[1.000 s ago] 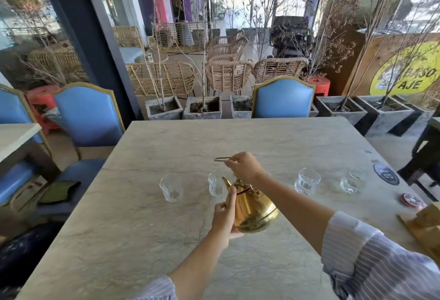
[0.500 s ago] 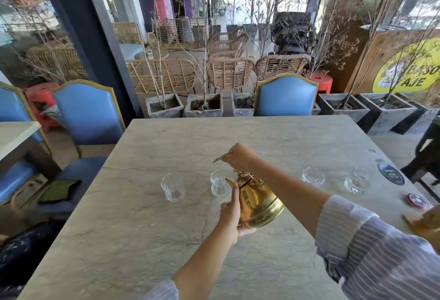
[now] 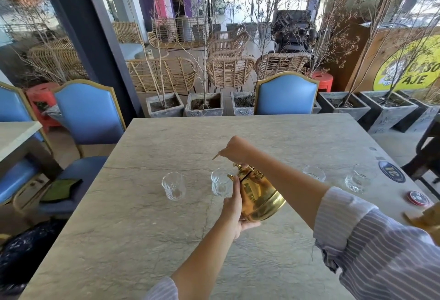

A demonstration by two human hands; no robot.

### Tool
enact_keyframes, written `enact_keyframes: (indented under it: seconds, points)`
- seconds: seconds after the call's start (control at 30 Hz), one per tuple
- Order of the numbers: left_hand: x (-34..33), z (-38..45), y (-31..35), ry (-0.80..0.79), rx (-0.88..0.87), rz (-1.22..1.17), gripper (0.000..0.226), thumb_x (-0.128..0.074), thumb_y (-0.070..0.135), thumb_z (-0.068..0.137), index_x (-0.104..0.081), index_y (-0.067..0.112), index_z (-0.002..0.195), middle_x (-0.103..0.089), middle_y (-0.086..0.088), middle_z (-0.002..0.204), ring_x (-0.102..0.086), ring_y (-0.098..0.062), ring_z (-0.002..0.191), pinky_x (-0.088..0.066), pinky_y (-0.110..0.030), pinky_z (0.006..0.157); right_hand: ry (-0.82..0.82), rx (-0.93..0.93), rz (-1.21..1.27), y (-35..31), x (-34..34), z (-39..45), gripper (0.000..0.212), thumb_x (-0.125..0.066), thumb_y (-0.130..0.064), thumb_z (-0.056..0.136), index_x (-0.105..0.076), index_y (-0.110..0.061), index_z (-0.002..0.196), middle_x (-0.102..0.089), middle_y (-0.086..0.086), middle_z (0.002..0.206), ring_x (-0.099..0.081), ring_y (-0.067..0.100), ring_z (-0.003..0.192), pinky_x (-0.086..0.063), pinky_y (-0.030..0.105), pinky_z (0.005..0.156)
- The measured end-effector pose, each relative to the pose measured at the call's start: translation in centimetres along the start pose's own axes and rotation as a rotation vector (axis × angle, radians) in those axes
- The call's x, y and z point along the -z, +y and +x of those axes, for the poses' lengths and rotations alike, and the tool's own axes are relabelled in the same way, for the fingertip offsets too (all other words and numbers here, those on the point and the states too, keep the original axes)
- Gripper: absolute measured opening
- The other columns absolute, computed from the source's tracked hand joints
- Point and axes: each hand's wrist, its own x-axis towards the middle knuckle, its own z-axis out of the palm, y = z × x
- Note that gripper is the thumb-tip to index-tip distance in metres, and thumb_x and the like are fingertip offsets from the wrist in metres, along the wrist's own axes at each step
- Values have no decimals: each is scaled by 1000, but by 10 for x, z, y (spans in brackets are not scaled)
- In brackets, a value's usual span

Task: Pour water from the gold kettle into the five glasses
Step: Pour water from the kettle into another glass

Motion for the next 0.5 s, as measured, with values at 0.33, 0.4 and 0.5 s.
enact_keyframes:
  seconds: [0.33, 0.4, 0.5]
  points:
    - [-9, -10, 3, -26, -6, -7, 115, -62, 89, 50, -50, 18, 141, -60, -18, 136, -63, -40, 108, -62, -46, 54, 16, 3, -20, -1, 9, -3, 33, -60, -23, 93, -48, -5, 68, -48, 7, 52, -47, 22, 40, -42, 27, 41]
    - [-10, -11, 3, -31, -12, -10, 122, -63, 91, 43, -51, 18, 139, -61, -18, 136, -63, -41, 113, -62, -46, 54, 12, 3, -22, -2, 10, -4, 29, -60, -23, 93, -51, -4, 73, -49, 8, 53, -47, 22, 40, -43, 28, 41]
    - [-9, -9, 2, -34, -15, -12, 135, -66, 93, 29, -51, 18, 139, -61, -18, 135, -62, -43, 119, -62, -46, 54, 7, 1, -16, -4, 10, -4, 24, -60, -24, 93, -54, -2, 86, -50, 8, 58, -48, 22, 43, -45, 29, 43]
